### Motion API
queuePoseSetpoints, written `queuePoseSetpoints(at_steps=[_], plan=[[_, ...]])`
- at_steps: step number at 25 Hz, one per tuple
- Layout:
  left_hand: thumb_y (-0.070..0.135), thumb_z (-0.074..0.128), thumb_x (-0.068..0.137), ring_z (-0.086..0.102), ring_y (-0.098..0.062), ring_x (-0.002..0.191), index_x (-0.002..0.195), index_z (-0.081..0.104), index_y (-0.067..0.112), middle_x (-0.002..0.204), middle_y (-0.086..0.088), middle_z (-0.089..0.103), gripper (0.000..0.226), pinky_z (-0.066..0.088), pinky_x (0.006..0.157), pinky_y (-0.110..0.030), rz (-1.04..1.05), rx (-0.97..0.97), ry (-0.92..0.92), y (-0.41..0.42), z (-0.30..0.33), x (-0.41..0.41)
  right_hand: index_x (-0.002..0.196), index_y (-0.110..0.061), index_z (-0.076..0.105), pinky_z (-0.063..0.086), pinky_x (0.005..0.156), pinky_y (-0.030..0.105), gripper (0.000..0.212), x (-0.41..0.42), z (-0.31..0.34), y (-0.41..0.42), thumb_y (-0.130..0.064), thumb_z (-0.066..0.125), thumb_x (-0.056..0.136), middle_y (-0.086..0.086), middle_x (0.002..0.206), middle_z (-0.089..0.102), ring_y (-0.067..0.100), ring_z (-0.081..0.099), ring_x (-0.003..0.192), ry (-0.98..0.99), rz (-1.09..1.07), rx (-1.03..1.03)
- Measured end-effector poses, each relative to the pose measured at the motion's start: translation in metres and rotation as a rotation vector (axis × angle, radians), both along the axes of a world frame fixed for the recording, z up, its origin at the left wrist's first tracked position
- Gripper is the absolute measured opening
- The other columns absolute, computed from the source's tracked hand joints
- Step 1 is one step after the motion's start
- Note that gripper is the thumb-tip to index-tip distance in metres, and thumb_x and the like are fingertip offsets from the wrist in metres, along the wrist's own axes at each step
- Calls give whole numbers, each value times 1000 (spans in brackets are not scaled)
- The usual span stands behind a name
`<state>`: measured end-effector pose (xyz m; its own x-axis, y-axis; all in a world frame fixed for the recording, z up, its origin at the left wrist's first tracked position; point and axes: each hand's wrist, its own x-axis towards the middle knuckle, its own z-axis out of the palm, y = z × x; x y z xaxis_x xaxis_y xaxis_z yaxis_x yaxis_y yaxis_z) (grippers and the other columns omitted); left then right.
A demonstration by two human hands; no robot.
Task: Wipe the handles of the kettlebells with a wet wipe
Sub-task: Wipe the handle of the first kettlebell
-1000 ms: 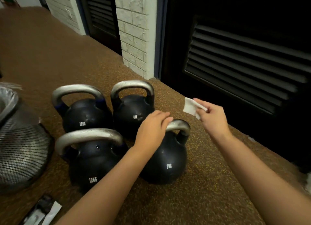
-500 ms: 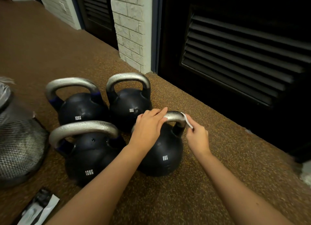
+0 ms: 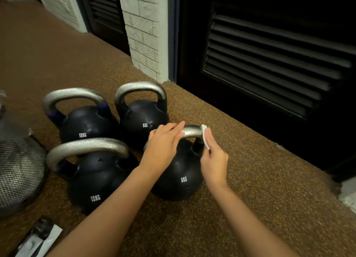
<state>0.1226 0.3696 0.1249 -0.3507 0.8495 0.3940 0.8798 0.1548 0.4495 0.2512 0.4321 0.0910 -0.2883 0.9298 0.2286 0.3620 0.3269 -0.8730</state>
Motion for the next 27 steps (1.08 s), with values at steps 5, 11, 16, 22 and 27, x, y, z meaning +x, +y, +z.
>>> queuePoseSetpoints(at_steps=[5,11,16,22,27], plan=[[28,40,92,57,-22,100,129,54,15,114,-1,63,41,42,91,-42,-3,1,-5,0,-1,0,142,-13,30,14,111,9,57,-9,-22,-21,9,43,91,-2,150,27,10,24,139,47,-39,-37],[29,40,92,58,-20,101,129,54,16,114,0,63,41,44,92,-43,-2,1,-6,0,-2,-1,145,-18,25,10,102,-4,55,-19,-27,-29,0,42,95,-3,154,20,0,16,135,87,-77,-114],[23,45,96,55,-18,105,131,52,18,118,1,61,36,36,95,-37,6,-20,0,0,-4,-2,144,-21,26,18,109,12,52,-30,-17,-36,-6,41,97,-12,148,17,2,17,136,131,-113,-141],[23,45,96,56,-20,105,131,52,16,117,0,62,36,37,94,-39,4,-10,2,-1,-2,-1,144,-24,31,35,111,38,46,-45,-10,-32,-18,40,99,4,147,39,20,44,131,327,-226,-468],[30,36,93,56,-18,102,130,52,17,115,1,62,43,39,92,-38,6,3,10,0,-3,-1,146,-24,22,30,113,33,50,-44,2,-37,-18,38,99,-5,153,26,15,37,136,374,-176,-432]])
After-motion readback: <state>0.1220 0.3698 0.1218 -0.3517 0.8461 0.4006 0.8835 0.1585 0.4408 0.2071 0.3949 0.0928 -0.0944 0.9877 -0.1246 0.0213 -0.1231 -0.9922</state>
